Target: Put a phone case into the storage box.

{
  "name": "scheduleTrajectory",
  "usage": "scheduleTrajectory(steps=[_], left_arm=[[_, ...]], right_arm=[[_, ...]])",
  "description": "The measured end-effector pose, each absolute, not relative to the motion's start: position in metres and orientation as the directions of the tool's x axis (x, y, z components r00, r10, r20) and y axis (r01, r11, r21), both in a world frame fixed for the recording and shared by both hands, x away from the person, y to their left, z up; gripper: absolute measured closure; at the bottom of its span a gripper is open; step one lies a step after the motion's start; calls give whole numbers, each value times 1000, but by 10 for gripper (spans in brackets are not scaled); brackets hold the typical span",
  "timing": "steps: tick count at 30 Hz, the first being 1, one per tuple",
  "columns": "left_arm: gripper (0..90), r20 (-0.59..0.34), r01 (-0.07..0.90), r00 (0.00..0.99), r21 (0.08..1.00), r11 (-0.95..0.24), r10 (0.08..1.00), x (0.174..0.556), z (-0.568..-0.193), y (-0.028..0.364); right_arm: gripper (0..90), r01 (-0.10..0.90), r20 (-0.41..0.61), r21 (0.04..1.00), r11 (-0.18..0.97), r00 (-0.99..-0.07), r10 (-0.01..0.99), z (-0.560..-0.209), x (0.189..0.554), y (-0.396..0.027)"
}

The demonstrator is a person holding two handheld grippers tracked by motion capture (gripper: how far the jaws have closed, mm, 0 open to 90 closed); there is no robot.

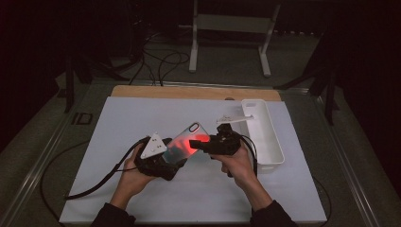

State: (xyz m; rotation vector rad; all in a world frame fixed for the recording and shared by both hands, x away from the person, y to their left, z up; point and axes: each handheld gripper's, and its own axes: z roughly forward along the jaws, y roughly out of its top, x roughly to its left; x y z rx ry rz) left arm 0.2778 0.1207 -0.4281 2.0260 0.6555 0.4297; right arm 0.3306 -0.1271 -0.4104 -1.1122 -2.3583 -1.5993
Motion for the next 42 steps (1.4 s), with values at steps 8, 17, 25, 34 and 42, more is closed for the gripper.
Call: scheduleTrajectory(steps=[8,17,25,34,42], left_arm=[[169,38,294,781,858,-421,623,280,-433,119],[252,13,288,767,887,-361,642,281,-433,124],[220,-73,330,795,885,-329,602,283,-435,130],[149,-146,356,843,874,-332,517,284,-441,128],[134,-176,370,859,863,-344,481,284,-443,125]], right_arm=[[760,615,487,773,154,-731,478,-407,329,-127],[813,574,445,805,149,-751,488,-402,325,-125],[814,532,403,834,146,-769,495,-397,323,-131],[814,446,346,884,142,-828,442,-384,317,-139],[813,375,302,914,156,-885,354,-377,309,-139]])
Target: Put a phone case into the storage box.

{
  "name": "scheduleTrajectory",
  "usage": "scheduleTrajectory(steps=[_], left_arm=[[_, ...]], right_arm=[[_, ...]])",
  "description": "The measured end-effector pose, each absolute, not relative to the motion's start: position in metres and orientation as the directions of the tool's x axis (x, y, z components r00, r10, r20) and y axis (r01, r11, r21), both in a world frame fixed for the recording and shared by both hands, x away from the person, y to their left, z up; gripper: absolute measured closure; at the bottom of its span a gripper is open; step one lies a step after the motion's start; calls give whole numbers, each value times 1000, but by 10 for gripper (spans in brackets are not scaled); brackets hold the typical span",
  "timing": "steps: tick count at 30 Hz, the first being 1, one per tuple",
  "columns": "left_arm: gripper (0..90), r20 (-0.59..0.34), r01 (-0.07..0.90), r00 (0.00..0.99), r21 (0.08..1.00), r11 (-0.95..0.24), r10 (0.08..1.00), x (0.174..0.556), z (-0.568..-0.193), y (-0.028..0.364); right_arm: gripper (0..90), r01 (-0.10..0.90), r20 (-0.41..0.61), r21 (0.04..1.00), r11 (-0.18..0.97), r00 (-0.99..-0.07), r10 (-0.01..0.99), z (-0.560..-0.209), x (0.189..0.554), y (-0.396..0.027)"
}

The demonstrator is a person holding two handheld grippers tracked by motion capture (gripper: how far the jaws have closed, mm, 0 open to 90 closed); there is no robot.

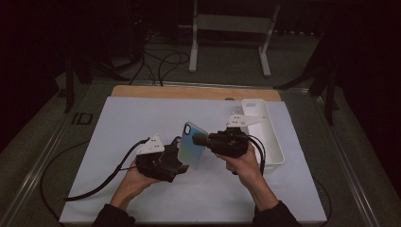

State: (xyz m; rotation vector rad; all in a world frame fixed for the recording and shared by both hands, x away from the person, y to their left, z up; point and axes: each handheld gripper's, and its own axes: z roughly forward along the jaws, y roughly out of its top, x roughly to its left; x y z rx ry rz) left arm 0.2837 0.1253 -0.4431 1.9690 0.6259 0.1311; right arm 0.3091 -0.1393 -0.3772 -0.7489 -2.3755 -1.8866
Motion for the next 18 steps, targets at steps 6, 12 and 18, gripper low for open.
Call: scheduleTrajectory(steps=[6,12,18], left_arm=[[243,-197,365,884,857,-364,424,283,-446,122],[373,-212,339,912,872,-353,351,280,-445,123],[574,-181,303,926,877,-371,330,277,-444,124]], right_arm=[[813,338,285,927,163,-916,281,-375,305,-136],[813,314,278,934,172,-938,205,-375,305,-133],[807,286,248,941,179,-946,208,-373,307,-136]])
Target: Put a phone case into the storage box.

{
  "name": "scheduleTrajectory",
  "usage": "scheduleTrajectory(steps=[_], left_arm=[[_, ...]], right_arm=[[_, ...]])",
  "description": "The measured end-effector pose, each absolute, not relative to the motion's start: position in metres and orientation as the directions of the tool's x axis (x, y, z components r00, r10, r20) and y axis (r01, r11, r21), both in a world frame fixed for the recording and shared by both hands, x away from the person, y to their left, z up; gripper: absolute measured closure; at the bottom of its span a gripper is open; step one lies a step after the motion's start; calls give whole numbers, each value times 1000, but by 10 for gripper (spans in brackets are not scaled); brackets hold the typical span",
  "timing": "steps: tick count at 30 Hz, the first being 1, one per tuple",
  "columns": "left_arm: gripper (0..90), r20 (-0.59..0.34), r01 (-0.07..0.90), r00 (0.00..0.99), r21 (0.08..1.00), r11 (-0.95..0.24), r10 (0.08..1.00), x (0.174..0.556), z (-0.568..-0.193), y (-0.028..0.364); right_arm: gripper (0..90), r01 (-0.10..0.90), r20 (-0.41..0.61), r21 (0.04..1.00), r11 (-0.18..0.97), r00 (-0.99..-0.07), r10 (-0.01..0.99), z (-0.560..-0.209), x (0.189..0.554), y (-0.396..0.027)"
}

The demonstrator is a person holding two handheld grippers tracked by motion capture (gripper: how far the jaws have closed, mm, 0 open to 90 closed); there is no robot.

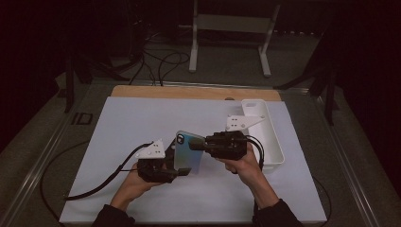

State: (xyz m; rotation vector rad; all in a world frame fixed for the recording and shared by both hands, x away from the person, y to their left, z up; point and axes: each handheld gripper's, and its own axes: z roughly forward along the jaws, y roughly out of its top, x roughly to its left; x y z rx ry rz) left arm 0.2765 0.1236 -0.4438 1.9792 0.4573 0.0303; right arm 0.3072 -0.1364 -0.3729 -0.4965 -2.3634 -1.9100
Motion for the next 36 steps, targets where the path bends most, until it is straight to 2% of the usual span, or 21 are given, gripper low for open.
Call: scheduleTrajectory(steps=[5,11,14,19,21,26,31,36], left_arm=[[660,-180,295,936,869,-397,303,276,-445,122],[741,-167,284,939,869,-405,300,274,-447,119],[795,-167,287,936,873,-395,311,274,-448,119],[810,-130,285,922,865,-413,364,275,-450,118],[811,-125,289,918,861,-418,377,276,-450,118],[811,-114,298,905,857,-420,410,278,-451,118],[811,-108,316,885,854,-413,453,279,-451,119],[810,-108,333,868,851,-405,485,281,-452,120]], right_arm=[[781,263,222,945,194,-952,211,-372,307,-137],[692,256,208,945,205,-951,227,-372,309,-134],[602,249,195,946,208,-949,249,-372,309,-133],[484,258,186,940,224,-937,296,-374,310,-133],[395,267,189,937,225,-930,315,-375,311,-134],[254,285,189,929,236,-914,358,-376,310,-135],[144,311,187,918,247,-887,423,-379,311,-137],[89,331,186,911,246,-862,472,-380,311,-139]])
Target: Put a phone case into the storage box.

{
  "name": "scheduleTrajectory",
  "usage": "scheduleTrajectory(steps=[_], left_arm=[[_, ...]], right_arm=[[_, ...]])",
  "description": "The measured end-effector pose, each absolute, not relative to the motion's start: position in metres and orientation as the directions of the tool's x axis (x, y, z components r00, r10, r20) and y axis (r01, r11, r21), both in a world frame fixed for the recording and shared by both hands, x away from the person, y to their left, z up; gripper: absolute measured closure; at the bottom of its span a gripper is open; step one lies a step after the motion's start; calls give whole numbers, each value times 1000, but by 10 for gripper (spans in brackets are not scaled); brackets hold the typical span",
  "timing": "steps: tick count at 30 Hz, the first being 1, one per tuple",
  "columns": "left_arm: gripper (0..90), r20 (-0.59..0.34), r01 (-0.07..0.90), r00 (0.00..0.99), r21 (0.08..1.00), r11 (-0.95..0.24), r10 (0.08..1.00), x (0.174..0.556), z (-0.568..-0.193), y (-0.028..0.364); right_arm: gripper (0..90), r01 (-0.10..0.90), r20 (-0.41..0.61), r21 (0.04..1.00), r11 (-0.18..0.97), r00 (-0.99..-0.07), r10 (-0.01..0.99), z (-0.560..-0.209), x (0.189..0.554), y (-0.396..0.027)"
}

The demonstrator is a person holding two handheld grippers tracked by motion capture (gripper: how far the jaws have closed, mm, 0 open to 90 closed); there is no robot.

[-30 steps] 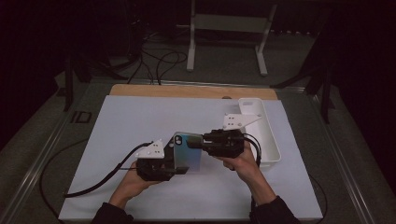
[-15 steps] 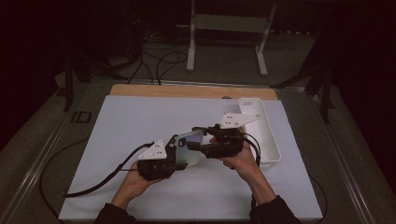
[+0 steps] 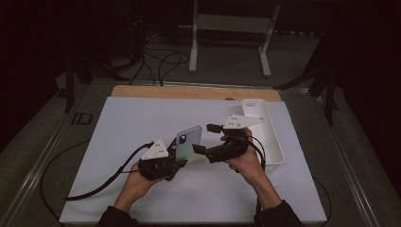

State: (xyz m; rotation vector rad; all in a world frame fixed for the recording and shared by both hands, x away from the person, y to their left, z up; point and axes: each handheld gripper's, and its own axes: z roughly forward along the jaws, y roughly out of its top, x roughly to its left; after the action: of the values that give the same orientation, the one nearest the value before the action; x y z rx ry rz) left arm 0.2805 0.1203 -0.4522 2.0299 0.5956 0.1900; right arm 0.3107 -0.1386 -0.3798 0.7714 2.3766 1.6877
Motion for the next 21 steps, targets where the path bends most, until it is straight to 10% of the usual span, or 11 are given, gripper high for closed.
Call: scheduleTrajectory(steps=[21], left_arm=[[810,-113,400,802,832,-386,587,284,-456,117]], right_arm=[[98,387,195,900,201,-770,607,-387,301,-109]])
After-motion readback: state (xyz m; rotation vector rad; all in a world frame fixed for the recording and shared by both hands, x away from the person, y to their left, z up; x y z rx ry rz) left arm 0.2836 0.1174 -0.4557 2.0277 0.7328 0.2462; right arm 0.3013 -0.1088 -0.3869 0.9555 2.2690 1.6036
